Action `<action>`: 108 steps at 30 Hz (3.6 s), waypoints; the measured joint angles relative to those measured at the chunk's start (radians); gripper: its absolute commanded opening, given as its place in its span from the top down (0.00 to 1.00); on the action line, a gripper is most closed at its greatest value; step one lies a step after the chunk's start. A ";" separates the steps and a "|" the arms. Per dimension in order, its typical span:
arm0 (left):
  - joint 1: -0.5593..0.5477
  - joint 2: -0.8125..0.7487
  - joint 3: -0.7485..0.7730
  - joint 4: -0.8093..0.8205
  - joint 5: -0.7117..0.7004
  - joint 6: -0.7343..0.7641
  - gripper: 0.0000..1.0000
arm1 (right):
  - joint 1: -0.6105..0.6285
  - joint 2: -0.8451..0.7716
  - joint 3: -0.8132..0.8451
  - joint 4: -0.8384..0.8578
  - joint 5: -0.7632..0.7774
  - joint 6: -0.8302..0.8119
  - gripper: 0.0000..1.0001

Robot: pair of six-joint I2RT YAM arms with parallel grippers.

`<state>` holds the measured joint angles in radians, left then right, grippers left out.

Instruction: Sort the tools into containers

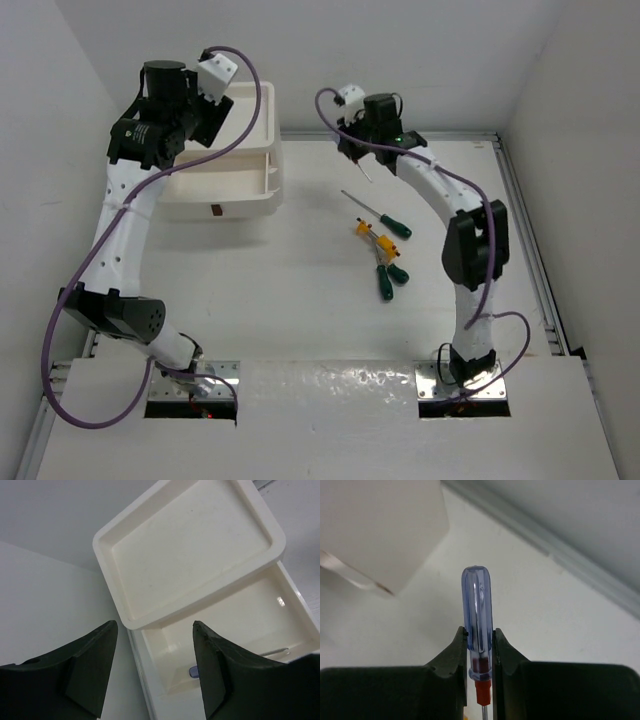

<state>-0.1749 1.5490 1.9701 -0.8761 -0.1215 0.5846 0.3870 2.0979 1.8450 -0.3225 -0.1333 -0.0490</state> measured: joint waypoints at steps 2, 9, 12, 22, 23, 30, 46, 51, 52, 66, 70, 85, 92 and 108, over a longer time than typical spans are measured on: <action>0.000 0.000 0.000 0.017 -0.027 -0.028 0.38 | 0.000 -0.080 0.000 0.067 -0.010 0.027 1.00; 0.055 0.023 0.063 0.051 -0.118 -0.169 0.26 | 0.028 -0.233 0.026 0.314 -0.122 0.191 1.00; 0.154 0.114 0.240 0.040 -0.099 -0.246 0.26 | 0.106 -0.151 0.216 0.366 -0.172 0.241 1.00; 0.543 0.196 0.129 0.071 0.117 -0.463 0.26 | 0.480 0.210 0.430 0.439 -0.183 0.128 1.00; 0.544 0.188 0.094 0.067 0.127 -0.463 0.26 | 0.500 0.248 0.434 0.427 -0.173 0.103 1.00; 0.515 0.137 0.027 0.082 0.199 -0.440 0.26 | 0.513 0.331 0.427 0.381 -0.111 0.029 1.00; 0.514 0.061 -0.073 0.156 0.254 -0.427 0.25 | 0.480 0.318 0.446 0.420 0.034 -0.175 0.85; 0.514 0.052 -0.126 0.158 0.282 -0.402 0.19 | 0.485 0.325 0.446 0.418 0.049 -0.206 0.42; 0.514 0.051 -0.127 0.157 0.291 -0.394 0.18 | 0.485 0.325 0.445 0.420 0.049 -0.213 0.40; 0.514 -0.088 -0.144 -0.144 0.624 0.255 0.29 | 0.484 0.081 0.259 0.378 0.114 -0.035 0.09; 0.512 -0.113 -0.187 -0.317 0.667 0.494 0.21 | 0.473 -0.095 0.142 0.373 0.157 0.066 0.06; 0.255 -0.122 -0.479 -0.212 0.447 0.538 0.00 | 0.140 0.131 0.262 0.343 0.117 0.668 0.16; 0.255 -0.136 -0.546 -0.066 0.383 0.503 0.00 | 0.180 0.285 0.348 0.391 0.105 0.743 0.18; 0.249 -0.137 -0.692 0.212 0.275 0.256 0.00 | 0.193 0.365 0.360 0.512 0.074 0.817 0.32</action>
<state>0.0738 1.4117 1.2778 -0.6636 0.1535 0.8402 0.5800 2.4634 2.2055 0.1898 -0.0589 0.7681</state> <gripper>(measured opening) 0.998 0.695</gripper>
